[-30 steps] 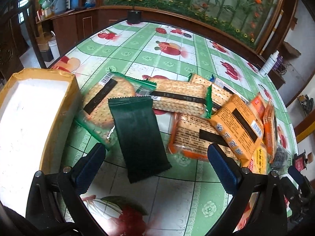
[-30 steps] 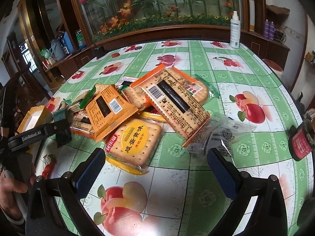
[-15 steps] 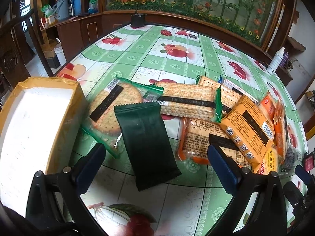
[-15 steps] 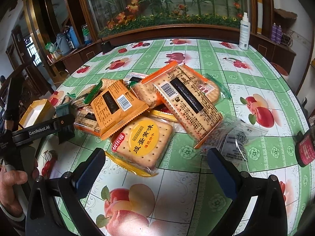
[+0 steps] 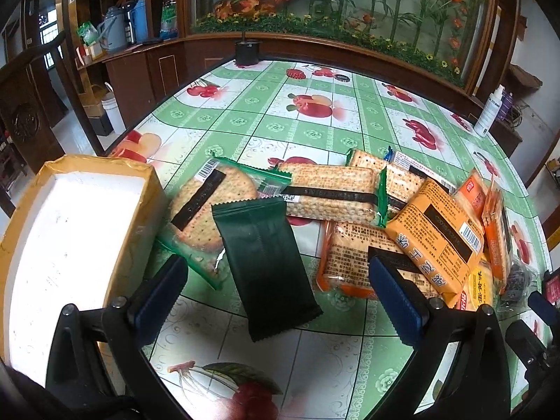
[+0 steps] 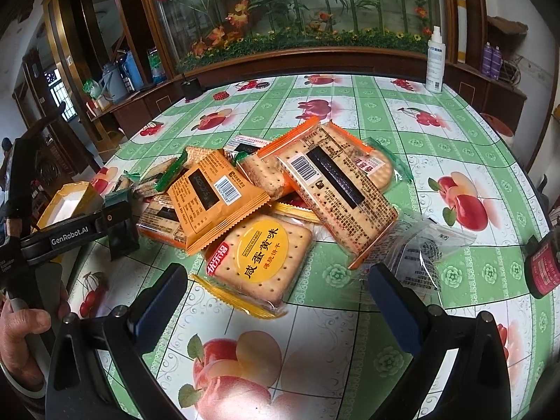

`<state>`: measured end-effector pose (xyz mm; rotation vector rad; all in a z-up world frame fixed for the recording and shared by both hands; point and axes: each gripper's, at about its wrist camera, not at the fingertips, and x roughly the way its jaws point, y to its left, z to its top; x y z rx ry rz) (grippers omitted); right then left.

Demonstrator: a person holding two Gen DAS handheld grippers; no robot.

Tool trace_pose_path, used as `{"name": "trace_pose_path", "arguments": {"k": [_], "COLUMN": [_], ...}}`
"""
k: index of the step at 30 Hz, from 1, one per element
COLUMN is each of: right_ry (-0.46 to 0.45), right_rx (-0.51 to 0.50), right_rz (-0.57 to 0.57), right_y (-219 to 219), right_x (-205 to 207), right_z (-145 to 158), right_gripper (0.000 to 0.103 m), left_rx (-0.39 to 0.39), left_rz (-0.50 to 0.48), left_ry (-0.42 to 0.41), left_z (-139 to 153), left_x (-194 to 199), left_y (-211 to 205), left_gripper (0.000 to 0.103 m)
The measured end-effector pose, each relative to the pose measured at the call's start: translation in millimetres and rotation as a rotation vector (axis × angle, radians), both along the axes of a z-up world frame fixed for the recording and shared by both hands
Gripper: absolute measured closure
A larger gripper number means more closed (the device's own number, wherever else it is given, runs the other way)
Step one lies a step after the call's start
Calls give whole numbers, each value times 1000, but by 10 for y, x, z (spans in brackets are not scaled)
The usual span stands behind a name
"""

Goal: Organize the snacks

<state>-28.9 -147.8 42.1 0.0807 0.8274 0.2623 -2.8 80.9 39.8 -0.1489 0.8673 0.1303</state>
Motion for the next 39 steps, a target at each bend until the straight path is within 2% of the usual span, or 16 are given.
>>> {"name": "trace_pose_path", "arguments": {"k": [8, 14, 25, 27, 31, 32, 33, 34, 35, 39], "right_ry": [4, 5, 18, 21, 14, 11, 11, 12, 14, 14], "right_rx": [6, 9, 27, 26, 36, 42, 44, 46, 46, 33], "right_rz": [2, 4, 13, 12, 12, 13, 13, 13, 15, 28], "right_y": [0, 8, -15, -29, -58, -60, -68, -73, -70, -37], "right_x": [-10, -16, 10, 24, 34, 33, 39, 44, 49, 86], "right_z": [-5, -11, -52, -51, -18, -8, -7, -5, -5, 5], "right_gripper": [0, 0, 1, 1, 1, 1, 0, 0, 0, 0], "left_rx": [-2, -74, -75, -83, -97, -89, -73, -71, -75, -133], "left_rz": [6, 21, 51, 40, 36, 35, 33, 31, 33, 19], "left_ry": [6, 24, 46, 54, 98, 100, 96, 87, 84, 103], "left_z": [-4, -39, -88, -95, -180, -195, -197, -190, -184, -231], "left_x": [8, 54, 167, 195, 259, 263, 262, 247, 236, 207], "left_y": [2, 96, 113, 89, 82, 75, 65, 69, 81, 142], "left_gripper": [0, 0, 0, 12, 19, 23, 31, 36, 55, 58]}}
